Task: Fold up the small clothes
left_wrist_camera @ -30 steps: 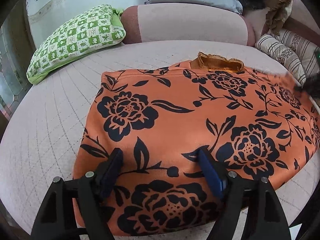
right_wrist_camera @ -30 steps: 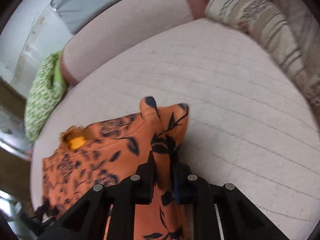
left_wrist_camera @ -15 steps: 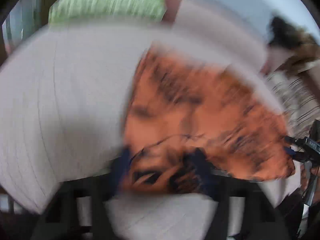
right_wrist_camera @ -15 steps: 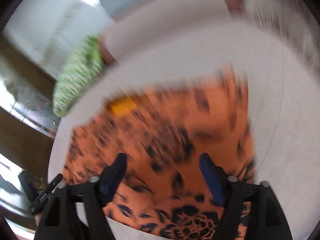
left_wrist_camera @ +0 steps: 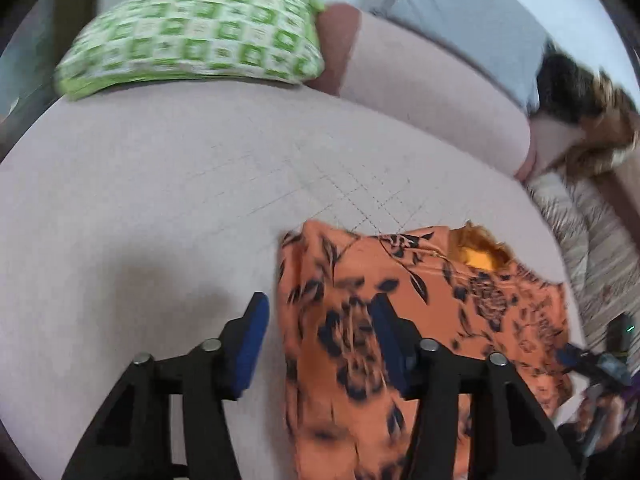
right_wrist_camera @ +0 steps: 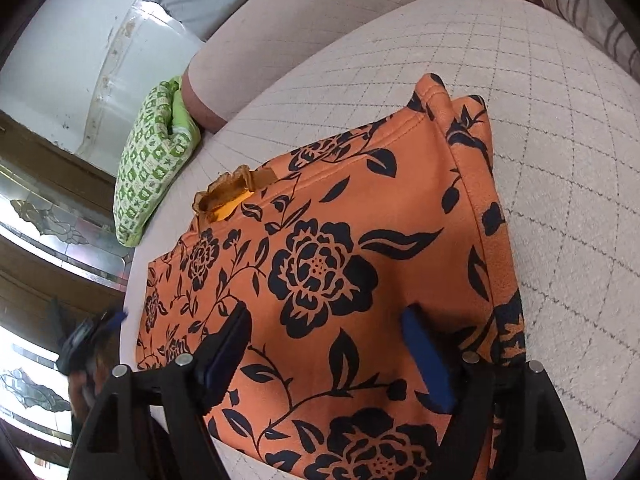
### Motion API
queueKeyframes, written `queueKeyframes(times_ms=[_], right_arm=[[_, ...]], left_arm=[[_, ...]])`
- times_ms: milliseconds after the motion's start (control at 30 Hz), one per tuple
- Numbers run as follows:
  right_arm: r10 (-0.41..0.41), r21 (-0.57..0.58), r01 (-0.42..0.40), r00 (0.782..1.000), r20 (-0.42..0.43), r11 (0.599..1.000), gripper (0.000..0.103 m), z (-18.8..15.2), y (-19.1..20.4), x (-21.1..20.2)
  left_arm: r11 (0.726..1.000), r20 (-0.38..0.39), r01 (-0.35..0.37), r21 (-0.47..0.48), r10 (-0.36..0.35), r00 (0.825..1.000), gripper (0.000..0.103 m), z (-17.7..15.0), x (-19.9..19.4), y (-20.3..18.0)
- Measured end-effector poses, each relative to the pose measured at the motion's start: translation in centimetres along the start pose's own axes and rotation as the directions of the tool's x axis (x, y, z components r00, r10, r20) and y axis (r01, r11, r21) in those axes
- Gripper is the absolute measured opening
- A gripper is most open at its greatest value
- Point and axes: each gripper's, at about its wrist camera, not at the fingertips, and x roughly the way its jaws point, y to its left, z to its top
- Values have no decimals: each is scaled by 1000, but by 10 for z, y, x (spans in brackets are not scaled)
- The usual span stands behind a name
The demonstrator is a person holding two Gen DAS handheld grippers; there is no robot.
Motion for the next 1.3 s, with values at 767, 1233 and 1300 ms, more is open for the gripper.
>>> queueKeyframes(times_ms=[767, 1233, 1300], right_arm=[[153, 61, -157, 986, 57, 986, 81, 34, 5, -29], [84, 317, -128, 985, 148, 940, 75, 86, -72, 7], [100, 377, -173, 974, 205, 910, 75, 81, -68, -10]], left_arm=[[965, -17, -207, 159, 213, 977, 55, -38, 32, -34], [978, -18, -200, 65, 202, 979, 72, -79, 14, -34], [982, -4, -185, 37, 185, 983, 72, -75, 4, -32]])
